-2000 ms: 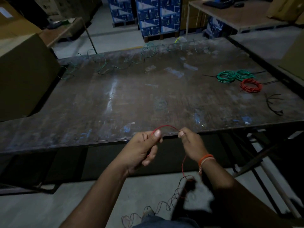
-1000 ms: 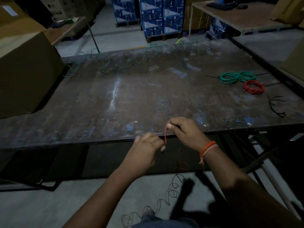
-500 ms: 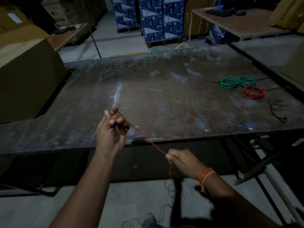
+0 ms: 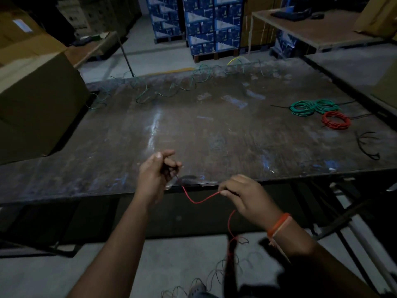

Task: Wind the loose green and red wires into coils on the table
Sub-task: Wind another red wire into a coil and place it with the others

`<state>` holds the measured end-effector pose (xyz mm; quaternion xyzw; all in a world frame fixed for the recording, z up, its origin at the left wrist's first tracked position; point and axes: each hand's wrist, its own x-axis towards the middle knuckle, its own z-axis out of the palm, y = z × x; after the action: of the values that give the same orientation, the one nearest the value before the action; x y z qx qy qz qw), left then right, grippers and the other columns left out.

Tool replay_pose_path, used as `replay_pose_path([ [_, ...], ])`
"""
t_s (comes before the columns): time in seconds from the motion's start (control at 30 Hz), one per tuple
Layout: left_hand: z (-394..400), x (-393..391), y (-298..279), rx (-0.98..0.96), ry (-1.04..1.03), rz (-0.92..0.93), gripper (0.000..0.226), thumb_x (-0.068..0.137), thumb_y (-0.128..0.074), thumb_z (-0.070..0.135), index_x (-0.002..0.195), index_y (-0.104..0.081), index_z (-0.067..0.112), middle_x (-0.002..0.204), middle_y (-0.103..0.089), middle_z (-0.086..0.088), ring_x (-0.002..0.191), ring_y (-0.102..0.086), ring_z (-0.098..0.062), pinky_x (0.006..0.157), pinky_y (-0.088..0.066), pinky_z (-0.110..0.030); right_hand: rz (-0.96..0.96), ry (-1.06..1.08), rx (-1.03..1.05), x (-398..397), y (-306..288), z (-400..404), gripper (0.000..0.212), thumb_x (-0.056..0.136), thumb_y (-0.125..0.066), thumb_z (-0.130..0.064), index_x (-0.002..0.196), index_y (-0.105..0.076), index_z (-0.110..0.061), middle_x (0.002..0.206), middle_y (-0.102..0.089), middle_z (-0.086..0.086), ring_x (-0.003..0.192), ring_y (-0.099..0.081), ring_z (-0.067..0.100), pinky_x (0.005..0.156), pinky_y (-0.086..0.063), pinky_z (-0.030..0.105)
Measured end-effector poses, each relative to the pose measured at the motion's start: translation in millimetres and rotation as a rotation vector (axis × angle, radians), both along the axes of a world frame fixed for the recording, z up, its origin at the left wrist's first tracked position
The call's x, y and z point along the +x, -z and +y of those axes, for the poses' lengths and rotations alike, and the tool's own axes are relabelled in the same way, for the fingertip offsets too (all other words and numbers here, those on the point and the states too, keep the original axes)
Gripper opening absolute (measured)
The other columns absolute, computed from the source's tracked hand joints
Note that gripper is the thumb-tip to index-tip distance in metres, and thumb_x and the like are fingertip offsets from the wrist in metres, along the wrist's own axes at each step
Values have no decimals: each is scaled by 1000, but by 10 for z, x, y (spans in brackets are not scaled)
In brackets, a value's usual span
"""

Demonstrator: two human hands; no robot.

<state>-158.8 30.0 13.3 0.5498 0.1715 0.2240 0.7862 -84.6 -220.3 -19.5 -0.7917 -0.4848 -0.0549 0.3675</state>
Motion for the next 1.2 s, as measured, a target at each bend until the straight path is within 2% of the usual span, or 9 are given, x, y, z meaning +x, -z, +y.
replay_pose_path([
  [0.23,-455,-130,32,131,403,187,33,104,-37,21,100,-61,-1,67,-65,-7,57,-62,-17,63,-51,-31,73,123,184,108,-529,288,9,96,-59,-16,91,-67,-14,87,-54,0,82,-53,15,75,-42,27],
  [0.53,-646,-181,-13,-143,364,178,32,103,-40,27,98,-64,5,70,-62,-7,60,-63,-20,59,-50,-27,243,173,158,44,-512,443,6,92,-67,-11,88,-70,-13,85,-54,-3,76,-52,-1,68,-35,6],
  [0.63,-569,-220,-16,-145,414,185,32,104,-39,26,99,-61,3,62,-48,-3,38,-34,-7,39,-28,-19,261,163,117,52,-422,423,7,94,-65,-12,88,-68,-15,85,-55,-3,77,-52,0,68,-36,8],
  [0.7,-527,-238,-26,-122,472,214,31,102,-42,27,97,-60,3,59,-36,0,37,-22,-5,41,-18,-19,303,133,96,61,-369,413,7,97,-61,-14,91,-64,-15,87,-58,-1,81,-55,8,69,-40,17],
  [0.83,-501,-234,-46,-190,549,284,29,97,-47,28,87,-63,6,55,-25,4,36,-18,-4,47,-9,-22,548,103,54,59,-241,382,10,104,-52,-24,98,-59,-19,85,-66,-10,75,-62,13,67,-54,42],
  [0.97,-472,-220,34,-453,667,257,26,97,-48,27,84,-61,8,51,-27,9,35,-23,-2,42,-11,-21,938,47,173,22,-195,406,15,104,-47,-30,90,-52,-27,100,-73,8,90,-68,25,55,-45,27],
  [1.07,-455,-208,78,-603,780,187,22,94,-53,25,82,-60,8,51,-33,10,36,-30,-2,39,-19,-19,1189,36,288,-18,-234,414,17,108,-41,-17,93,-49,-19,84,-68,8,67,-59,15,50,-35,20],
  [1.13,-451,-204,83,-629,815,157,16,90,-59,22,83,-61,7,52,-32,10,39,-26,-3,40,-19,-19,1279,7,363,-24,-248,412,17,108,-38,-15,94,-48,-16,79,-69,9,60,-59,13,49,-32,20],
  [1.2,-425,-202,91,-693,839,124,14,90,-59,20,87,-60,7,54,-29,10,41,-23,-4,43,-16,-20,1288,-5,394,-25,-232,416,18,108,-39,-15,94,-50,-17,93,-71,11,72,-64,18,54,-36,23],
])
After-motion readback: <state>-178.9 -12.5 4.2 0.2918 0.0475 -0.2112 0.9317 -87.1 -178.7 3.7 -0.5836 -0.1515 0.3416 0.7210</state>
